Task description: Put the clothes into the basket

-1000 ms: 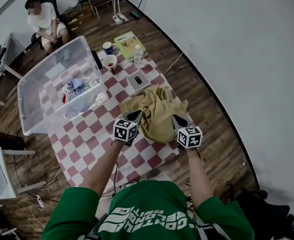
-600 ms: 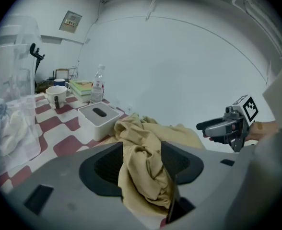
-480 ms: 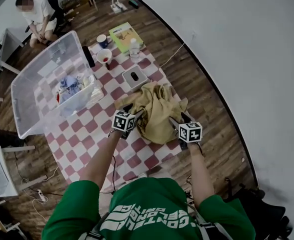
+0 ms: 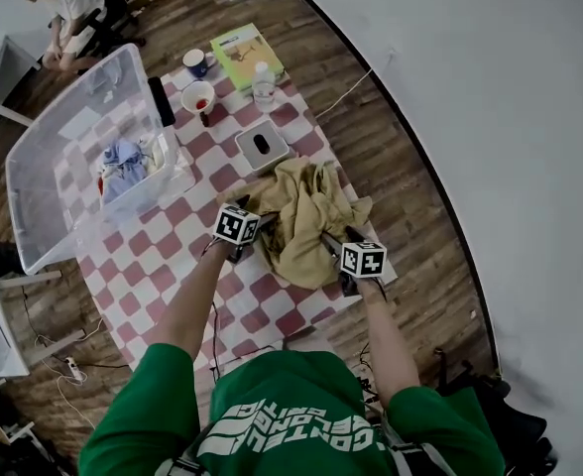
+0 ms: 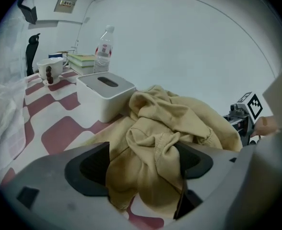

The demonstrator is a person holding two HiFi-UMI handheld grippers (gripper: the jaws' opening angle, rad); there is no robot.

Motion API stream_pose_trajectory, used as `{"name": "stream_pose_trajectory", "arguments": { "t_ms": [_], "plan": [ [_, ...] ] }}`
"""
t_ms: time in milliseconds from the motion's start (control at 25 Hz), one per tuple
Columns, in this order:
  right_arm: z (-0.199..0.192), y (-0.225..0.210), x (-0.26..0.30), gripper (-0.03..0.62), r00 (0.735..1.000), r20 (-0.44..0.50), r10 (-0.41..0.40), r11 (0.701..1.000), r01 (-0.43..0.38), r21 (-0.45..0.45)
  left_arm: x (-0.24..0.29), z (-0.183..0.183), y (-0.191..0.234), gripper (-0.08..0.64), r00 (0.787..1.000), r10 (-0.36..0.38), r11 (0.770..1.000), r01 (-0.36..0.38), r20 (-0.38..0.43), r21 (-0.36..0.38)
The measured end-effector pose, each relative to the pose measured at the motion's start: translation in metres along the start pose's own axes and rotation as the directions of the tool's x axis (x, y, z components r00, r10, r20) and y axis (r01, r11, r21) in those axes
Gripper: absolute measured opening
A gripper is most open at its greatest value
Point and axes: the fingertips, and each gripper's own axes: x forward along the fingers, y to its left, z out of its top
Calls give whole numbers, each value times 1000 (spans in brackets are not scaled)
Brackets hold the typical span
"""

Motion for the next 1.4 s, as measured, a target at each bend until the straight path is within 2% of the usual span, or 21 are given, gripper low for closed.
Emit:
{"name": "stream_pose_trajectory", "arguments": {
  "t_ms": [200,400,520,760,920,1040,1400],
  "plan": [
    [-2,1,17,319,1000,-11,25,1000,-24,7,13,-6,2,402,998,-52,997,49,-47,-59],
    [-3,0,23,319,997,-40,72,997,-71,24,15,-7,-2,399,996,-64,995,59,-63,-83],
    [-3,0,25,319,996,-53,73,997,-72,28,17,-8,-4,396,995,-75,993,68,-69,-93],
    [-5,2,26,319,996,-53,65,998,-63,27,20,-12,-17,315,993,-111,983,102,-51,-153],
    [-4,5,27,318,996,-53,72,997,-70,30,20,-9,-29,230,991,-133,957,126,-9,-261],
    [-6,9,28,308,994,-62,88,996,-85,39,21,-10,-34,204,993,-112,930,115,29,-349],
    [-7,29,27,232,981,-51,188,981,-185,61,13,-6,-48,166,994,-86,904,105,64,-415]
  ]
}}
